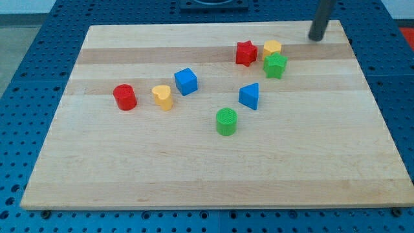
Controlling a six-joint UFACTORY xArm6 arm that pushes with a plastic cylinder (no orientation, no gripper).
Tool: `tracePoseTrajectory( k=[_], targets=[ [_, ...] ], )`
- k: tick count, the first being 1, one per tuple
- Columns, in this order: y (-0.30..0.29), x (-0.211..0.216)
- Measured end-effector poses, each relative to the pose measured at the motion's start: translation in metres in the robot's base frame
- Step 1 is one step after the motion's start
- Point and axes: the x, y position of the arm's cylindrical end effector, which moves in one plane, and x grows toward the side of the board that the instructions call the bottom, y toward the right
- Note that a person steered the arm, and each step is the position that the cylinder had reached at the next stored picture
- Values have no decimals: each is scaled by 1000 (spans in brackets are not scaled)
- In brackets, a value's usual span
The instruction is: Move yellow hexagon closer to the green circle
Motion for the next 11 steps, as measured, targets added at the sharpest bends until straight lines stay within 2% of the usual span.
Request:
tracePoseTrajectory(
  k=[3,5,7,9,11],
  targets=[
    [-63,18],
    [-108,60],
    [-179,94],
    [-183,136],
    [-183,196]
  ],
)
